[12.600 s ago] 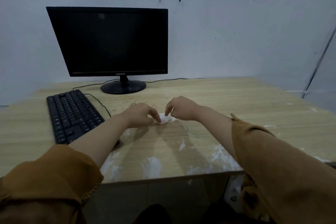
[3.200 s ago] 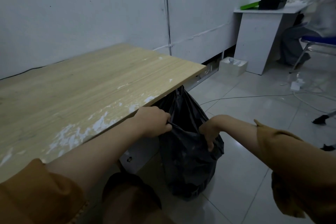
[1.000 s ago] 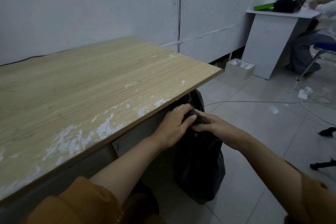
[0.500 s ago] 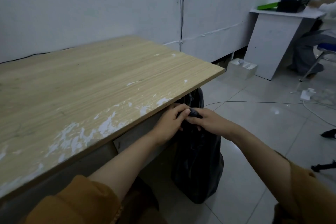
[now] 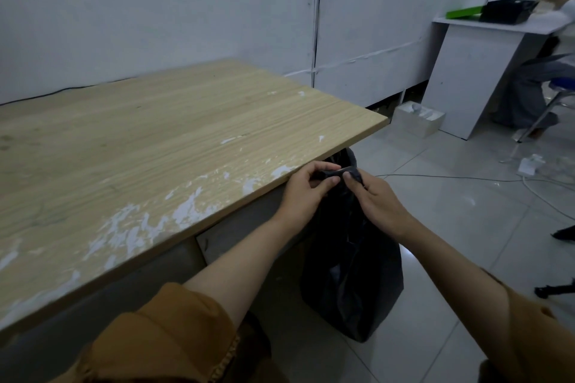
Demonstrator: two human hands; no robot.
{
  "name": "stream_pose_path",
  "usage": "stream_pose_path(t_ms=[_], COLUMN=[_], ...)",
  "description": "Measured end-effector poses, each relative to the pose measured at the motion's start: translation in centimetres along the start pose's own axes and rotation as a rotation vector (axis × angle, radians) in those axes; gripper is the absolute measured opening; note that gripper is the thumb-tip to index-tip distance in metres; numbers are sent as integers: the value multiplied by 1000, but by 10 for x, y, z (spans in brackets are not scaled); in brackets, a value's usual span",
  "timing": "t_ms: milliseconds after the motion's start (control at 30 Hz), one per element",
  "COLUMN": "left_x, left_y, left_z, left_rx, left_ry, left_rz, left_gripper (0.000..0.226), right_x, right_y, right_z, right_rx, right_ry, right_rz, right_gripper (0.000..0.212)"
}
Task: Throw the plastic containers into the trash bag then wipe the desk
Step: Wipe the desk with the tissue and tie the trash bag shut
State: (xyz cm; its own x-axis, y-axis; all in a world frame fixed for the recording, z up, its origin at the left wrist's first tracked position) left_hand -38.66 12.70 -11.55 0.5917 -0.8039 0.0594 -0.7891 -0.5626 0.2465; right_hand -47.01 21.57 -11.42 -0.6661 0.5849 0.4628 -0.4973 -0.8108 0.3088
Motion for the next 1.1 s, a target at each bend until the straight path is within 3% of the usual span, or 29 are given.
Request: stream_pose_path(t_ms=[100, 233, 333, 467, 533, 600, 767, 867, 967, 1100], left_x=[-1, 2, -1, 1, 0, -3, -19, -27, -28, -27], left_y=[1, 1, 0, 2, 2, 1, 1, -1, 0, 2], left_z=[1, 4, 10, 12, 12, 14, 16, 18, 22, 8], left_rx=[-18, -16, -10, -7, 7, 51, 151, 192, 202, 10], left_ry=[13, 198, 320, 250, 216, 191, 176, 258, 437, 726], left_rz=[-12, 117, 183, 64, 29, 17, 109, 162, 192, 196], left_gripper=[20, 27, 27, 24, 23, 23, 21, 19, 26, 33], right_x=[8, 27, 37, 29, 26, 25, 30, 32, 32, 30], right_y=[-3, -3, 2, 8, 5, 2, -2, -2, 0, 8], right_z=[-2, -8, -2, 15, 15, 11, 13, 13, 12, -6], right_rx=[26, -13, -43, -43, -50, -33, 120, 121, 34, -214], right_ry=[53, 292, 216, 100, 59, -55, -191, -337, -331, -300], right_rz=[-57, -127, -197, 24, 158, 205, -118, -320, -434, -447], right_gripper=[26, 21, 22, 17, 4, 11, 12, 11, 16, 23])
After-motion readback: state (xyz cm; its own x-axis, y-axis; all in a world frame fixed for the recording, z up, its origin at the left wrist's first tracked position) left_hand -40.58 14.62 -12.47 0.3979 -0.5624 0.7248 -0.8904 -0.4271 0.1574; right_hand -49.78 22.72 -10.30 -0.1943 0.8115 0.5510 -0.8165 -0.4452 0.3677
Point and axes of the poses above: each hand's wrist, its own y-axis towards the middle knuckle, its own x-axis out of the back of the hand, z = x × y, the point moved 7 cm from there along y, towards the middle knuckle, and after that the axes turned 1 degree about y, right-handed, at the moved point
